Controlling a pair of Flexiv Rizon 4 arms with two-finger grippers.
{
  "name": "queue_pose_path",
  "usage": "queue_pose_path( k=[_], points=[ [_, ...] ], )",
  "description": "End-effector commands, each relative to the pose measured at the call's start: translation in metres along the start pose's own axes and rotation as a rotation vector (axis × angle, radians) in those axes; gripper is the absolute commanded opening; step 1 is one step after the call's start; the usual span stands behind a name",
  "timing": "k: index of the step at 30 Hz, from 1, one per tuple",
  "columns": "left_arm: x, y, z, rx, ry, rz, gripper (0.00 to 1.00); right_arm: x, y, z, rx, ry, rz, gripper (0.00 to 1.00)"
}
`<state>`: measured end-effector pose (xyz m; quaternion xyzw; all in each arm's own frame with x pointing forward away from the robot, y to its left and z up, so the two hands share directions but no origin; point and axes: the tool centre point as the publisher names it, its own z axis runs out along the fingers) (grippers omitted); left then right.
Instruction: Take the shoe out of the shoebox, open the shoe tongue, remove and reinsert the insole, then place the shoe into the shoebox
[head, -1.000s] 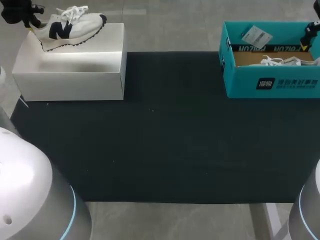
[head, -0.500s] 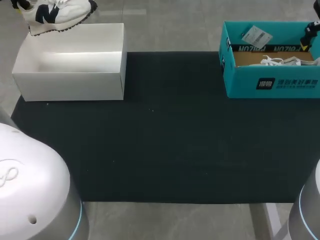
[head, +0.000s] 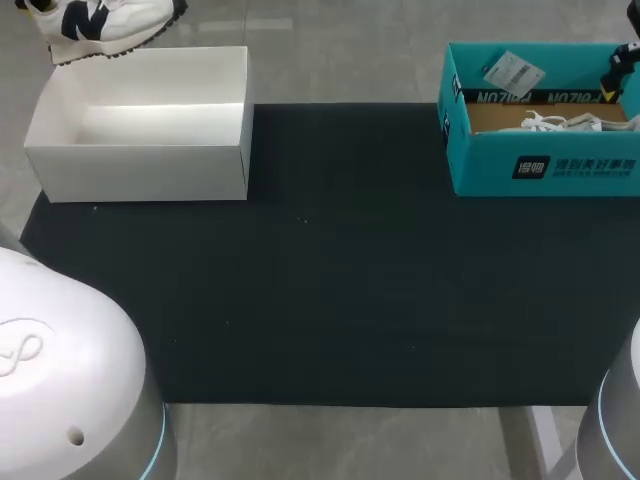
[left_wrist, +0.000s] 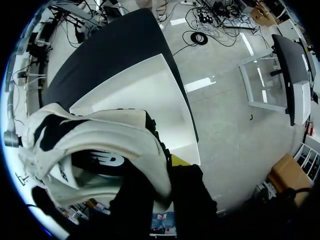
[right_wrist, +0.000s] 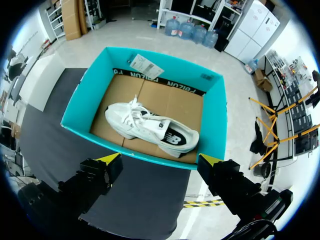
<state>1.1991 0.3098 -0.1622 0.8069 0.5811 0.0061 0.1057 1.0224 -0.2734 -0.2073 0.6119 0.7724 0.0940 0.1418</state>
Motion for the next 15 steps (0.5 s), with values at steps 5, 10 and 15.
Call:
queue_pose_path(
  k=[5,10,15],
  points=[
    [0.0,-0.001,-0.002,-0.001,0.0,0.003,0.0,0.0,0.0,0.0,0.0,0.0,0.0,1.0],
    [0.0,-0.001,-0.002,-0.001,0.0,0.003,0.0,0.0,0.0,0.0,0.0,0.0,0.0,1.0],
    [-0.041,-0.024,-0.023,-0.018,0.061,0.026,0.0,0.0,0.0,0.0,0.0,0.0,0.0,1.0]
  ],
)
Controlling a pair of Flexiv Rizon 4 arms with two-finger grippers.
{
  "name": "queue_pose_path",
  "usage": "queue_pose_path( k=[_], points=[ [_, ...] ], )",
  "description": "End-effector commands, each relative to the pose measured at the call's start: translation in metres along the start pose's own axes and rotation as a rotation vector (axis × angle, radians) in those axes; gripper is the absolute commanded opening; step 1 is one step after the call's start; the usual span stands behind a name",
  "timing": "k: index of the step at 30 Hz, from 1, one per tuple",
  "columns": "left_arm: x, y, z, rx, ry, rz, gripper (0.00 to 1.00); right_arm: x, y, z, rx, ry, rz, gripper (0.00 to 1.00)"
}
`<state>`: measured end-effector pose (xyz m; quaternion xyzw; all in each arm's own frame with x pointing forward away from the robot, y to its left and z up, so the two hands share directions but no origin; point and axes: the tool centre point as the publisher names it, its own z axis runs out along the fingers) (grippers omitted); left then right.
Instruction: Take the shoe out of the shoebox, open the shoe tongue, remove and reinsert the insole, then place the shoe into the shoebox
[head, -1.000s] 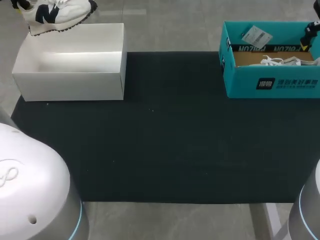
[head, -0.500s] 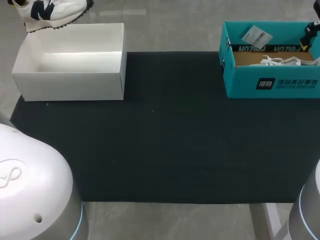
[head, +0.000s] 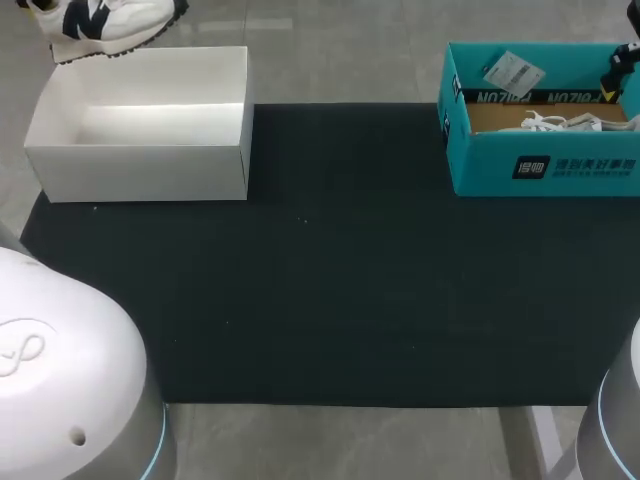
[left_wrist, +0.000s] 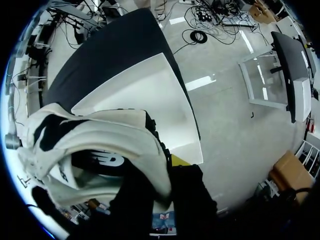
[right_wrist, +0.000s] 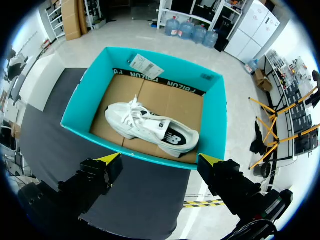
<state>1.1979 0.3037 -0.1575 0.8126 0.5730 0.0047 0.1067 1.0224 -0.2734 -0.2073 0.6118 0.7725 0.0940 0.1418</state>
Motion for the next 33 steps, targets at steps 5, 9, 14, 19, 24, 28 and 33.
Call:
queue_pose_path(
  k=[5,9,14,19,24,28,33],
  points=[
    [-0.072,-0.053,-0.035,-0.019,0.117,-0.043,0.0,0.0,0.0,0.0,0.0,0.0,0.0,1.0],
    [-0.1,-0.074,-0.041,-0.04,0.17,-0.073,0.0,0.0,0.0,0.0,0.0,0.0,0.0,1.0],
    [-0.145,-0.102,-0.044,-0.073,0.25,-0.085,0.0,0.0,0.0,0.0,0.0,0.0,0.0,1.0],
    [-0.19,-0.128,-0.042,-0.11,0.33,-0.096,0.0,0.0,0.0,0.0,0.0,0.0,0.0,1.0],
    [-0.225,-0.148,-0.048,-0.156,0.34,-0.093,0.0,0.0,0.0,0.0,0.0,0.0,0.0,1.0],
    [-0.255,-0.164,-0.054,-0.202,0.368,-0.086,0.0,0.0,0.0,0.0,0.0,0.0,0.0,1.0],
    [-0.282,-0.175,-0.061,-0.24,0.405,-0.09,0.0,0.0,0.0,0.0,0.0,0.0,0.0,1.0]
  ],
)
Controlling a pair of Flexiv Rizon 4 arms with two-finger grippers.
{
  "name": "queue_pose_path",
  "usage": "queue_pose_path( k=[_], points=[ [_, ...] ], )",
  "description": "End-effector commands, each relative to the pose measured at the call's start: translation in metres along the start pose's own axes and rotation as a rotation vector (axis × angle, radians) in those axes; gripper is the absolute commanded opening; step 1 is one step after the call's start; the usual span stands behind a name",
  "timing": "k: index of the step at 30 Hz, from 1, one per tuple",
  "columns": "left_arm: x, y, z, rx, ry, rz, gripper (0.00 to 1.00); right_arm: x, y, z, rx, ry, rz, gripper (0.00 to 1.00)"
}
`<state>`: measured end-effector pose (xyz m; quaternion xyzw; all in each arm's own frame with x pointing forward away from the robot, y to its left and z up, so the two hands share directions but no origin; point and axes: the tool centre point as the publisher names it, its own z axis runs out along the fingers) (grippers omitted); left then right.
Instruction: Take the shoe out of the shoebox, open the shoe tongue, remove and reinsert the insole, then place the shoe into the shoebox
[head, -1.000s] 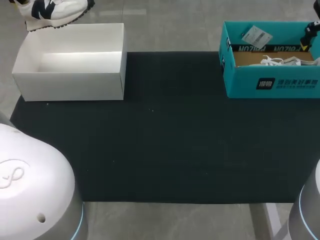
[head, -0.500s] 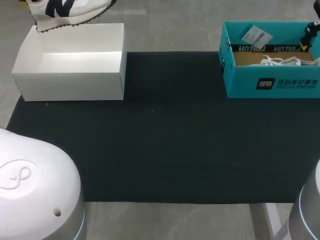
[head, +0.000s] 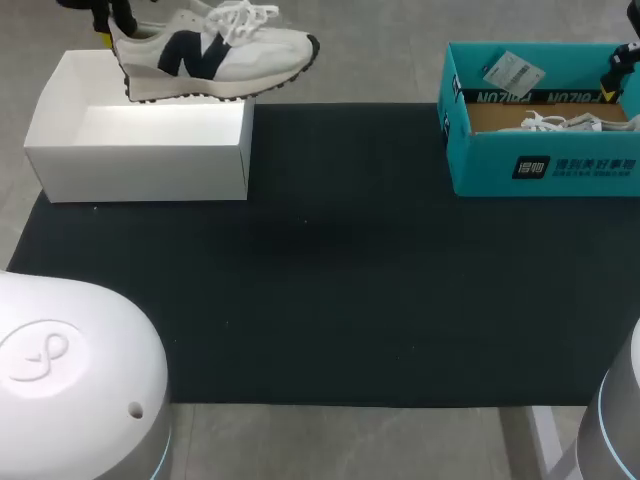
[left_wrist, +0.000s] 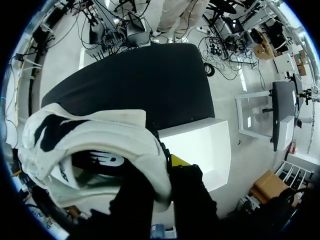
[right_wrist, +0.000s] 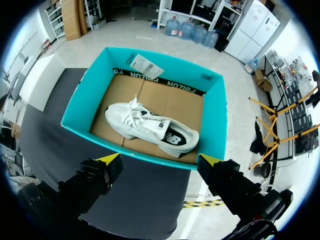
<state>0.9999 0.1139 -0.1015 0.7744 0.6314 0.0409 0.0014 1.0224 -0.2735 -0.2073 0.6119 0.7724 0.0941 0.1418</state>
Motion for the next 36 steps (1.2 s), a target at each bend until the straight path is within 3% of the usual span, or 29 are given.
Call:
queue_pose_path(
  k=[1,15,21,28,36],
  points=[
    [-0.025,-0.069,-0.012,-0.371,0.192,0.002,0.0,0.0,0.0,0.0,0.0,0.0,0.0,1.0],
    [-0.093,-0.101,-0.024,-0.399,0.181,-0.026,0.0,0.0,0.0,0.0,0.0,0.0,0.0,1.0],
    [-0.128,-0.116,-0.022,-0.367,0.171,-0.033,0.0,0.0,0.0,0.0,0.0,0.0,0.0,1.0],
    [-0.17,-0.132,-0.007,-0.321,0.189,-0.061,0.0,0.0,0.0,0.0,0.0,0.0,0.0,1.0],
    [-0.205,-0.146,0.011,-0.243,0.176,-0.112,0.0,0.0,0.0,0.0,0.0,0.0,0.0,1.0]
  ],
)
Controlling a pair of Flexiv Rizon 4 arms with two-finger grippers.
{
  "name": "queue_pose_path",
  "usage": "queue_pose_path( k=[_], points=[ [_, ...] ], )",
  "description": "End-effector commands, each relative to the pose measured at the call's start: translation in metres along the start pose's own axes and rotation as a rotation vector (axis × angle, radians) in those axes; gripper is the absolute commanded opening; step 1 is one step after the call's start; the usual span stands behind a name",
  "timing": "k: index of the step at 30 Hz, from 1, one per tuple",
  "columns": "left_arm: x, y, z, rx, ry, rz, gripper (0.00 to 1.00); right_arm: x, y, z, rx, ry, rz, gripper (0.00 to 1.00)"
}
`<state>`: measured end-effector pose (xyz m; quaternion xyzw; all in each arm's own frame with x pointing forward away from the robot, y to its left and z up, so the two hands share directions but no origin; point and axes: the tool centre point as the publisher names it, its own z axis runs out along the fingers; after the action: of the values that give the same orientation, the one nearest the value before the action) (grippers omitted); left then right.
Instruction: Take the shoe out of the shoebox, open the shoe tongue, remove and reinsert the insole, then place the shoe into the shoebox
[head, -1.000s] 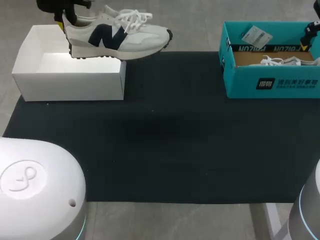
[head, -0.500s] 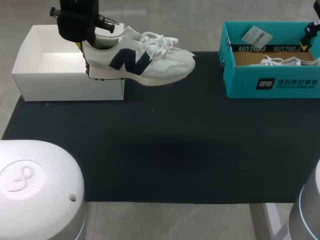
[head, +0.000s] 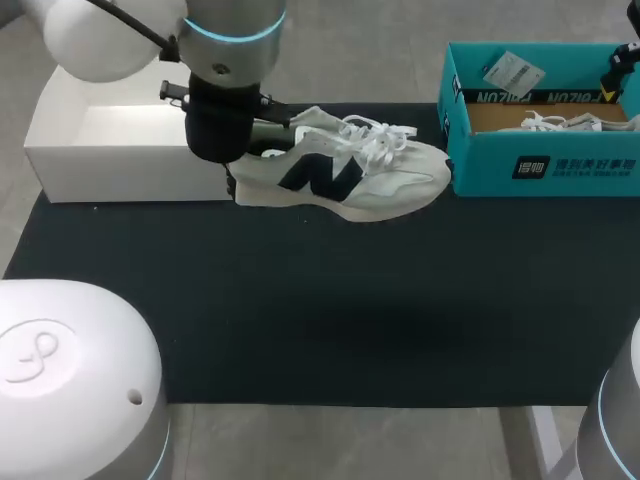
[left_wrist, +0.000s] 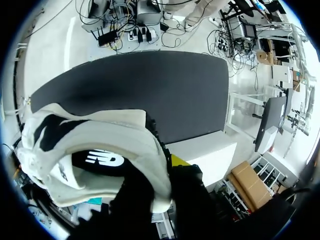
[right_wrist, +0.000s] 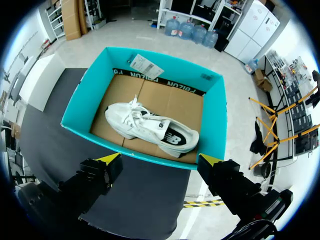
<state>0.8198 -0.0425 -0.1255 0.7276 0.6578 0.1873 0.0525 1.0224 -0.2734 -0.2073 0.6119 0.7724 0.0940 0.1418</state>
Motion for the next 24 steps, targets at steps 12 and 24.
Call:
queue_pose_path(
  k=[12,24],
  points=[
    [-0.054,-0.025,0.009,0.085,0.014,-0.04,0.0,0.0,0.0,0.0,0.0,0.0,0.0,1.0],
    [-0.082,-0.052,0.031,0.117,0.016,-0.085,0.0,0.0,0.0,0.0,0.0,0.0,0.0,1.0]
  ],
)
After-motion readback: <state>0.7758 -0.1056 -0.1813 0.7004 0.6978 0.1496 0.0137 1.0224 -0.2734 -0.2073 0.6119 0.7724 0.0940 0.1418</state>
